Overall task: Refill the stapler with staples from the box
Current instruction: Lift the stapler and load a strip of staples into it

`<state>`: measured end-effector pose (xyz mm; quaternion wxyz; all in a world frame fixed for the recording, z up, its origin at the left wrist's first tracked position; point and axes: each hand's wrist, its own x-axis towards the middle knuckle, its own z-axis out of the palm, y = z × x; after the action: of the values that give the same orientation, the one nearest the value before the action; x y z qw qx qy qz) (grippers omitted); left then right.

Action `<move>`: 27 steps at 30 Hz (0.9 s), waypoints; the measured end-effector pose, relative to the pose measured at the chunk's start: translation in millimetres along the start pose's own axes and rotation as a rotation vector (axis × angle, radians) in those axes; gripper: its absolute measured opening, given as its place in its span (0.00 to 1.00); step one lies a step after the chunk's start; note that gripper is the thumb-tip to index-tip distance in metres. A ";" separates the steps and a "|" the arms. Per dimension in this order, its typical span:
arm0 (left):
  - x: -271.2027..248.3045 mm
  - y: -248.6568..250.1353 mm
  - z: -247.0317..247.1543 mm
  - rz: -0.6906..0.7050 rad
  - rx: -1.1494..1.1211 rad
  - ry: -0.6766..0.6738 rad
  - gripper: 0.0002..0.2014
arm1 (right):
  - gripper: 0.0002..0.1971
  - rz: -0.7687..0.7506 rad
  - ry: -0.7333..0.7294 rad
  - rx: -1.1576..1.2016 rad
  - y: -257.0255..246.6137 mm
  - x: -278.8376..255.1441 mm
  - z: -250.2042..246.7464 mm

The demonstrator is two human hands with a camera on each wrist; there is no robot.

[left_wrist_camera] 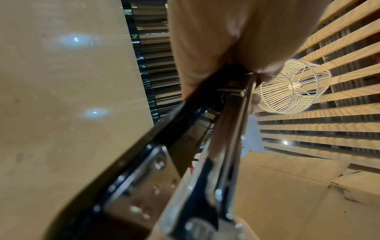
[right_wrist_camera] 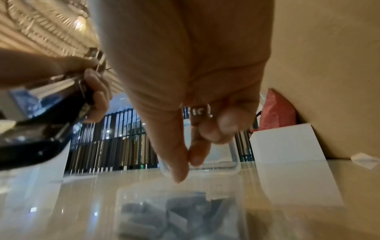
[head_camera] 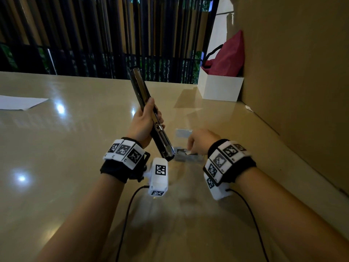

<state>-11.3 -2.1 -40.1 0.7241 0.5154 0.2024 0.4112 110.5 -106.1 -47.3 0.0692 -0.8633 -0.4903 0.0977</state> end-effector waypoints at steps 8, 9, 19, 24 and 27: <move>-0.9 -3.7 2.5 -0.033 -0.015 -0.031 0.17 | 0.14 -0.046 0.021 -0.319 -7.0 3.7 5.2; -1.6 -3.0 3.1 -0.035 -0.019 -0.035 0.17 | 0.14 -0.054 0.022 -0.320 -6.0 3.4 5.2; -0.6 -3.9 2.2 0.009 -0.072 -0.013 0.18 | 0.10 -0.066 0.181 0.355 3.8 -13.4 -10.7; 0.8 -7.5 2.7 0.082 -0.063 0.081 0.18 | 0.06 -0.207 0.351 0.576 -27.5 -28.4 -7.3; 2.6 -6.7 1.8 0.120 -0.082 0.155 0.18 | 0.06 -0.232 0.363 0.536 -44.5 -31.8 -0.9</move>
<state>-6.0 -1.9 -45.2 0.7007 0.4632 0.2095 0.5006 57.8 -110.7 -33.7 0.3904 -0.7561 -0.5219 0.0594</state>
